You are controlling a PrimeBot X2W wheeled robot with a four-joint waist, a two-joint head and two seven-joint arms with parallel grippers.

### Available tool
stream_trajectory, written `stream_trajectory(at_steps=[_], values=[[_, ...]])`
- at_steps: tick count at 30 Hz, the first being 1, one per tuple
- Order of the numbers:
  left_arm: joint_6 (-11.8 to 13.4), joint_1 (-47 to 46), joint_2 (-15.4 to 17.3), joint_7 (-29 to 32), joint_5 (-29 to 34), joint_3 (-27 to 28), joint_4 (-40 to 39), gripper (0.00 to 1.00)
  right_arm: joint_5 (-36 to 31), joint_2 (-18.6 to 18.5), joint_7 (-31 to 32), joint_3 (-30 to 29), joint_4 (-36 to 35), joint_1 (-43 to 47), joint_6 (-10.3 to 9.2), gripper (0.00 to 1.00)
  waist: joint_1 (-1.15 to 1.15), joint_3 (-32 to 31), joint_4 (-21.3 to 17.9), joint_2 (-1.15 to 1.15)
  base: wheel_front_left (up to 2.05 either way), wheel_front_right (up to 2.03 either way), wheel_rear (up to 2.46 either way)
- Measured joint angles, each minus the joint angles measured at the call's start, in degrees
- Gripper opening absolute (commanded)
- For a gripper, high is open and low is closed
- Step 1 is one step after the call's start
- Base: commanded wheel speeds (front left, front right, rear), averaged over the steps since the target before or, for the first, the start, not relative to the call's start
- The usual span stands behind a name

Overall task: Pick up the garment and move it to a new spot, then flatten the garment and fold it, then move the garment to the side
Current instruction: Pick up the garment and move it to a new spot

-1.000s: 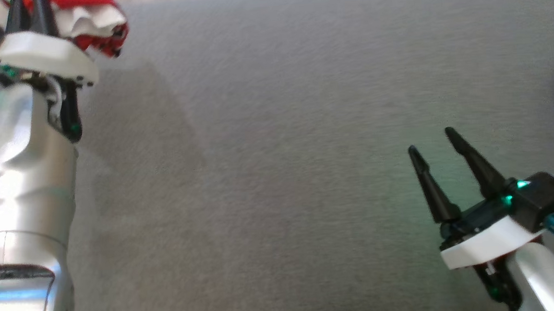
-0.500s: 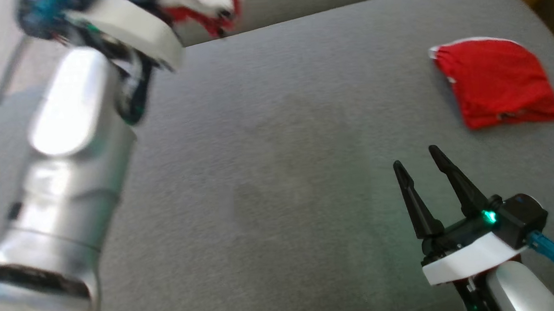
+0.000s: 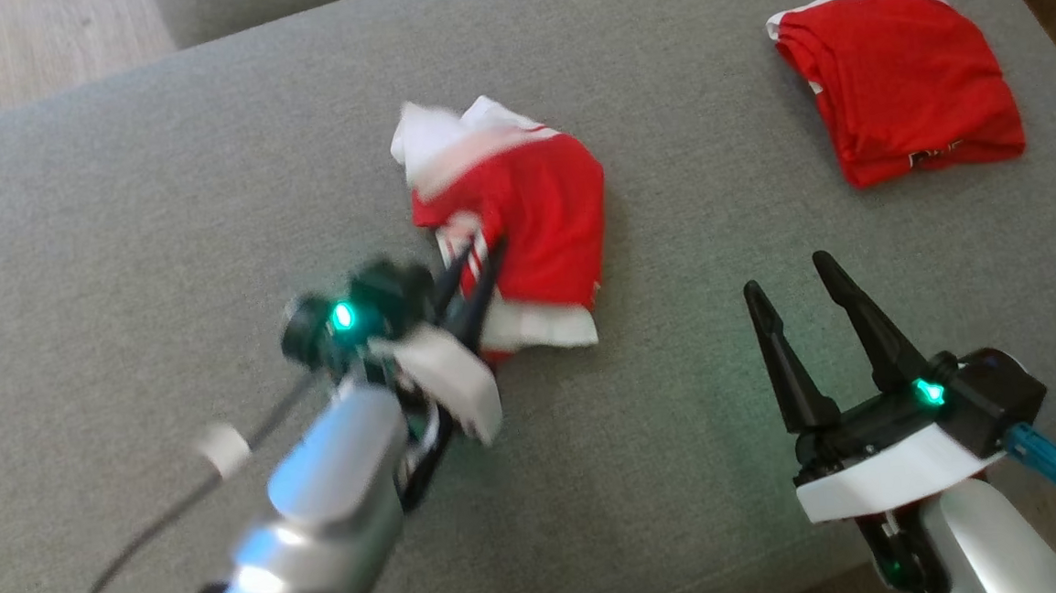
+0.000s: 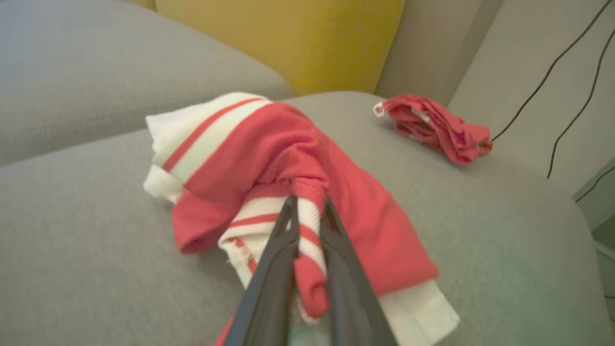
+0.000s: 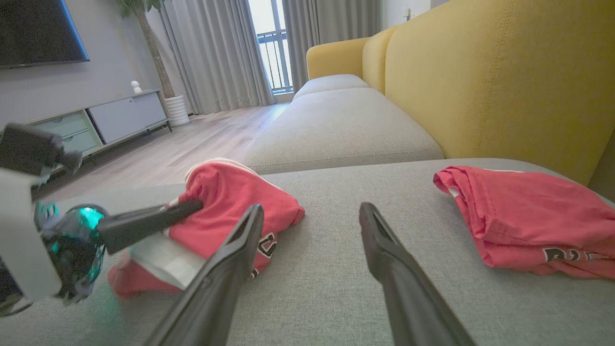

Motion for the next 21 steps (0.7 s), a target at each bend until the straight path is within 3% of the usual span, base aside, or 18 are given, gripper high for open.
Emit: stream_trajectory(at_steps=[2,3,4,10,14,21], values=[[0.3,1.7,-0.4,-1.9,0.5,-1.7,1.5,0.0,0.0,0.0,0.0,-0.2,0.1,-0.1,0.0,1.0,0.0,0.3,0.1,0.0,0.0,0.0,0.0],[0.6,2.5,-0.5,-2.7,0.5,-2.3,2.0,0.25,0.0,0.0,0.0,-0.4,0.2,-0.1,0.0,1.0,0.0,0.1,0.3,0.0,0.0,0.0,0.0],[1.3,3.2,-0.5,-3.3,0.5,-2.8,2.3,1.0,0.0,0.0,0.0,-0.6,0.3,-0.1,0.0,1.0,-0.01,-0.2,0.5,0.0,0.0,0.0,0.0],[9.3,8.4,-0.6,-5.1,-0.5,-3.4,-3.6,1.0,0.0,0.0,0.0,-1.0,1.5,1.3,0.0,1.0,-0.02,-4.1,2.6,0.0,0.0,0.0,0.0],[14.3,13.9,-0.3,-5.3,3.0,-0.4,-10.7,1.0,0.0,0.2,0.0,-1.5,2.2,4.3,0.0,1.0,-0.02,-7.3,5.0,0.0,0.0,0.0,0.0],[17.8,27.4,3.4,-5.3,5.9,11.0,-19.5,1.0,0.0,1.3,0.0,-2.4,3.6,7.3,0.0,1.0,-0.03,-12.6,9.8,0.0,0.0,0.0,0.0]])
